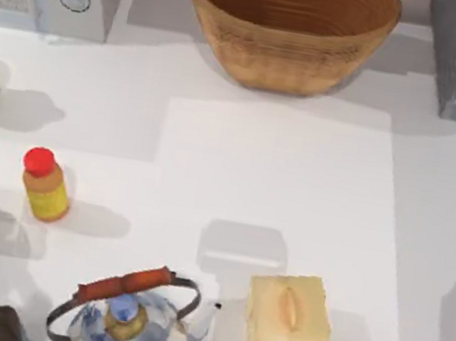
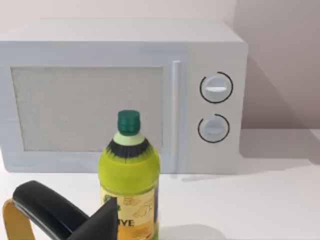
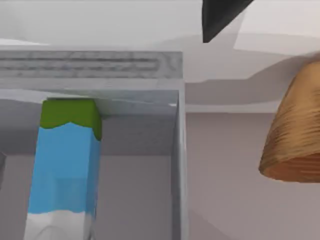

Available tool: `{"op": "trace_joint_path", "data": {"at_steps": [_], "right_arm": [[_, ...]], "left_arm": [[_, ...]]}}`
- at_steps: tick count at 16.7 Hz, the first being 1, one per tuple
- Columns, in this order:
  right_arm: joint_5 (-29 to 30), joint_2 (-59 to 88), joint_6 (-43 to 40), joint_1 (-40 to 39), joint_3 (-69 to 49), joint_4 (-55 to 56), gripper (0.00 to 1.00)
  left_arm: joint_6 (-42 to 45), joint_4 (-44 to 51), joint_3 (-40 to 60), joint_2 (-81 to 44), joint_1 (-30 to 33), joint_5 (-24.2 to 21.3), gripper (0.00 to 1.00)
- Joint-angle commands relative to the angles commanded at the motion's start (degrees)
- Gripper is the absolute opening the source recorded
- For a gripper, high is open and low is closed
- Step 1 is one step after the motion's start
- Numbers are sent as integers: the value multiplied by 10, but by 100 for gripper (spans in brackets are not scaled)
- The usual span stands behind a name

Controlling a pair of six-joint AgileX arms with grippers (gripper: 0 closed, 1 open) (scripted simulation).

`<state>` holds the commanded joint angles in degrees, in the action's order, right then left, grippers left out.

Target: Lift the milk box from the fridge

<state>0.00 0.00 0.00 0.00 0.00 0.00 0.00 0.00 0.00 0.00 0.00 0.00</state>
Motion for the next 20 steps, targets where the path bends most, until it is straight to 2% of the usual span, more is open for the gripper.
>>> {"op": "trace_joint_path", "data": {"at_steps": [4,8,20], "right_arm": [[-7,18,1,8,-3,18,100],[-44,128,3,47,-16,124,100],[-224,786,10,233,-81,708,100]], "left_arm": [[0,0,0,0,0,0,100],[0,0,0,0,0,0,100],[0,0,0,0,0,0,100]]}}
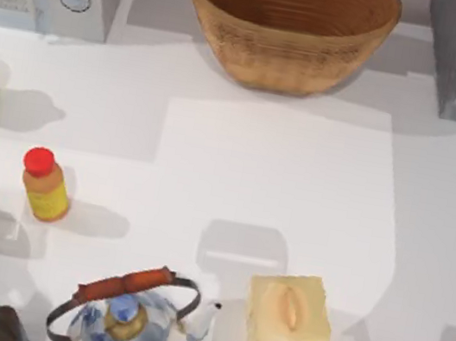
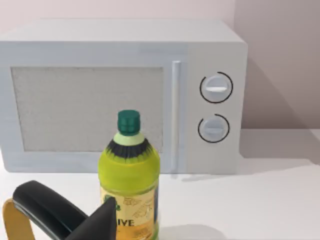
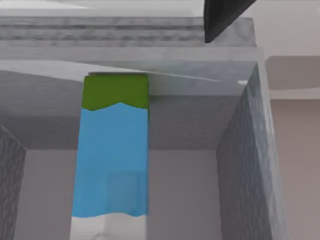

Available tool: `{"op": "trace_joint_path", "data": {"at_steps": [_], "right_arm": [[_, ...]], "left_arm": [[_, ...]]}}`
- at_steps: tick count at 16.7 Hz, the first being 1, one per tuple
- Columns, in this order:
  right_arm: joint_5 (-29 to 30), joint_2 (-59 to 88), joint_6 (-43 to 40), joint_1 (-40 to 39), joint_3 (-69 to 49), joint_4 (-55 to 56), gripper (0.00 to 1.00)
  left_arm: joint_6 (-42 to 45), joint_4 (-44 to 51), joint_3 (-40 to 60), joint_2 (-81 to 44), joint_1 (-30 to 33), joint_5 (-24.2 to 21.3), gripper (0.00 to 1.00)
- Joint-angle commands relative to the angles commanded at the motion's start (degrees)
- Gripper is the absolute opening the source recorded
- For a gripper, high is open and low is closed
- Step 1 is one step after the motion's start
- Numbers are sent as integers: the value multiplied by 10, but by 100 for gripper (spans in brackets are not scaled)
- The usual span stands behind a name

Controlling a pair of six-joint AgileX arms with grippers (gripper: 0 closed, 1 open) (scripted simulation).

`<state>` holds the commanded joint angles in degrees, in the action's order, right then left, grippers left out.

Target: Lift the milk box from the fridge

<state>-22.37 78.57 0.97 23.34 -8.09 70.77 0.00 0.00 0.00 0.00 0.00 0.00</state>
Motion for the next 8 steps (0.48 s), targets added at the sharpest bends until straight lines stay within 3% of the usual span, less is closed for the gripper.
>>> {"op": "trace_joint_path", "data": {"at_steps": [4,8], "right_arm": [[-46,163,0,47,-16,146,100],[-69,238,1,71,-24,216,100]], "left_arm": [[0,0,0,0,0,0,100],[0,0,0,0,0,0,100]]}}
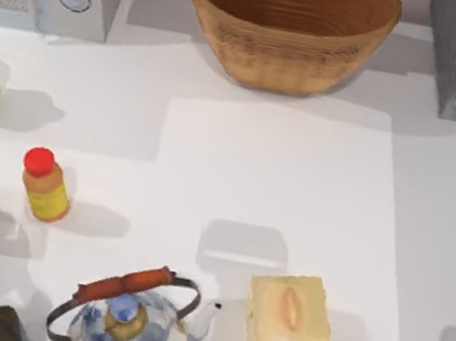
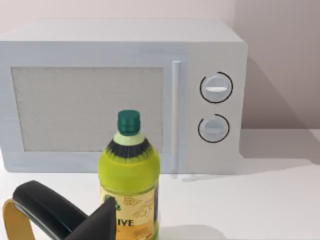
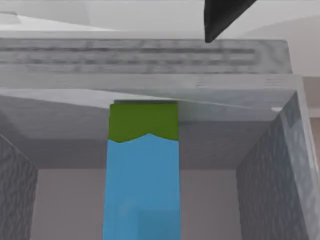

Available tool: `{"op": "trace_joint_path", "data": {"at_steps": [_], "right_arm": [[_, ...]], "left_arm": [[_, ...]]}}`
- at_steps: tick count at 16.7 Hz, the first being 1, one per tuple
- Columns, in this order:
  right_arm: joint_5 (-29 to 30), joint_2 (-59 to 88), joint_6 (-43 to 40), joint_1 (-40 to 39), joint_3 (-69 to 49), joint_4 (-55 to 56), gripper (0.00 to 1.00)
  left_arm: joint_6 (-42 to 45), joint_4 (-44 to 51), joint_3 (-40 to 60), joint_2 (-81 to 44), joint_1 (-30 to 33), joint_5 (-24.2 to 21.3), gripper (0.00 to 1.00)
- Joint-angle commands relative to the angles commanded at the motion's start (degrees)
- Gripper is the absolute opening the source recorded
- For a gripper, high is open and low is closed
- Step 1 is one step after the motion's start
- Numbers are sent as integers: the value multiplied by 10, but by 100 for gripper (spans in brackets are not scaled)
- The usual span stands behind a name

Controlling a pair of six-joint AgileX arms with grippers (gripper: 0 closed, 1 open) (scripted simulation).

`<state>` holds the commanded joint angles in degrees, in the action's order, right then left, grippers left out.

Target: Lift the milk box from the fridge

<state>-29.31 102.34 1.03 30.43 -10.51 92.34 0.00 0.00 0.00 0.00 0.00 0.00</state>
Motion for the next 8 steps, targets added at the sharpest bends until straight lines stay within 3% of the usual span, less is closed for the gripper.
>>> {"op": "trace_joint_path", "data": {"at_steps": [8], "right_arm": [[9,16,1,-9,-19,-8,100]], "left_arm": [[0,0,0,0,0,0,100]]}}
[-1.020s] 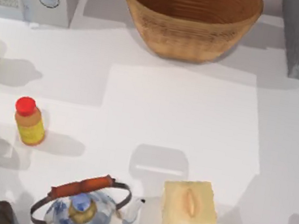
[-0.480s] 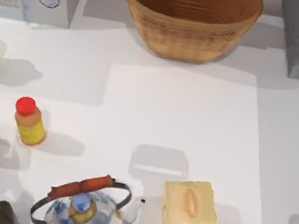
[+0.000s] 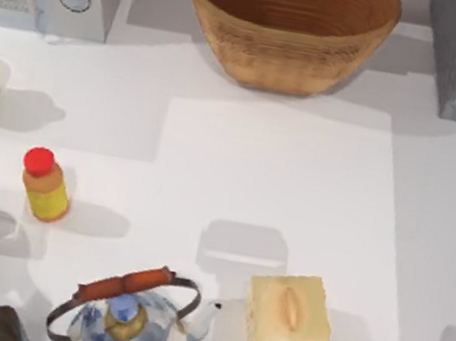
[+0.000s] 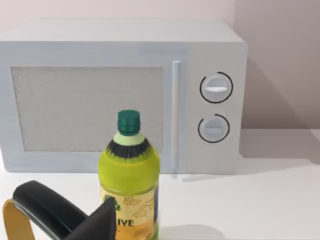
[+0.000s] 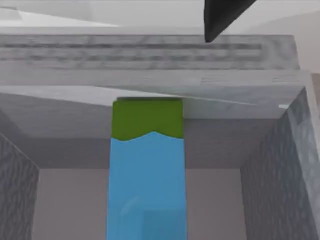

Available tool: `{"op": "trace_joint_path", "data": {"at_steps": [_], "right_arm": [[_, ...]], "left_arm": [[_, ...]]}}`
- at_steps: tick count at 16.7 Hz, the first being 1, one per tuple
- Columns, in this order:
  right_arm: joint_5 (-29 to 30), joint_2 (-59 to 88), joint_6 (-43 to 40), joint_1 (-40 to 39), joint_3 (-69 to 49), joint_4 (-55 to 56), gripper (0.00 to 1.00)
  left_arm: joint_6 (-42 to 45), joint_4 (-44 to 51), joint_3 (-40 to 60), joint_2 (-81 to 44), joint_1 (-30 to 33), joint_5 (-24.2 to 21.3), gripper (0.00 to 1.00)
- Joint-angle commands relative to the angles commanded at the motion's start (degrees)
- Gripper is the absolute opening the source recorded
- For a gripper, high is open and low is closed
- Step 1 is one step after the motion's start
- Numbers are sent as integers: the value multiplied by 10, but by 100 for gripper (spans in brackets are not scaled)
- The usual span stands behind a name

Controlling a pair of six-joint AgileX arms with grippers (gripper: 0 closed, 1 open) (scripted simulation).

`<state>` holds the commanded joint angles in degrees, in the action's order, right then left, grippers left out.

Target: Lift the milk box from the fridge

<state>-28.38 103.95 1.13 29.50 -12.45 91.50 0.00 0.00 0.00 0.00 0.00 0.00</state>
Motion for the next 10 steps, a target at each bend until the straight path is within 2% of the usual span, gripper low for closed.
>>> {"op": "trace_joint_path", "data": {"at_steps": [4,10], "right_arm": [[45,58,2,-40,-113,-57,100],[138,165,-2,-130,-374,-192,100]], "left_arm": [[0,0,0,0,0,0,100],[0,0,0,0,0,0,100]]}}
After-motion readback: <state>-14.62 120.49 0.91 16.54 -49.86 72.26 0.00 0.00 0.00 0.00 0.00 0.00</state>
